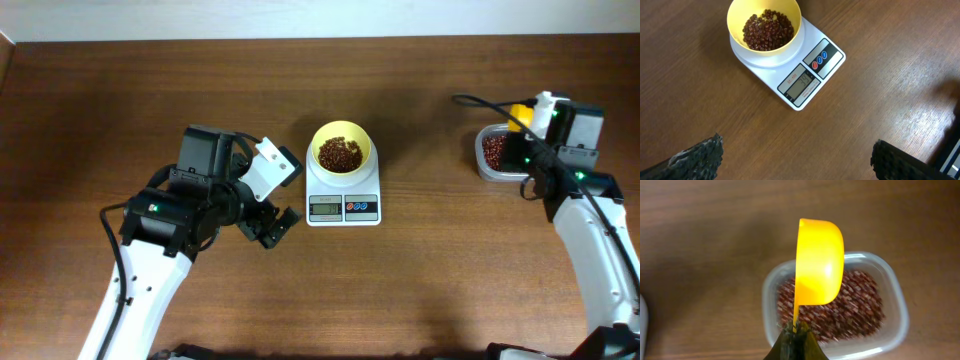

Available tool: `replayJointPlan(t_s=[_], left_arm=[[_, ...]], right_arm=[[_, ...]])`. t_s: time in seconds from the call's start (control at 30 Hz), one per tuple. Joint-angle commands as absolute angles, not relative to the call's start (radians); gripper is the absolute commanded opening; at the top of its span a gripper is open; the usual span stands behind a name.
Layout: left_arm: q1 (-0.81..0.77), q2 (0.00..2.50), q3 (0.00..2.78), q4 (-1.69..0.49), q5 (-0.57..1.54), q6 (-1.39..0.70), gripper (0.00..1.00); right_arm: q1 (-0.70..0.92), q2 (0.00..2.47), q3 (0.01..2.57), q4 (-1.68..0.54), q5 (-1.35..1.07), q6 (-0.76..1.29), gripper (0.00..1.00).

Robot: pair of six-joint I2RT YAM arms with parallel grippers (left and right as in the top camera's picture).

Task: Scoop item into bowl and weigh 50g on scale

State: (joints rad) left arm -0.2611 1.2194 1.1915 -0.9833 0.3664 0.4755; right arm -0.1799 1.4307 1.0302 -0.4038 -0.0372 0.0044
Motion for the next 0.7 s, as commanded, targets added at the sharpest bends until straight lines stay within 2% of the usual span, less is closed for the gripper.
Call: replayJointPlan(t_s=[0.0,0.27,0.67], left_arm=[[-0.257,1.216,1.213,-0.982,0.369,0.488,0.99],[-0.257,1.216,1.213,-0.982,0.369,0.488,0.99],[-0.257,1.216,1.213,-0.982,0.369,0.488,0.99]], right_arm=[[-0.215,1.452,1.032,-0.452,-0.014,0.016,0.04],[-0.218,1.52,1.032,-0.483,-0.014,-0.039,0.04],[-0.216,1.605,1.032,-0.4,0.148,-0.367,0.04]])
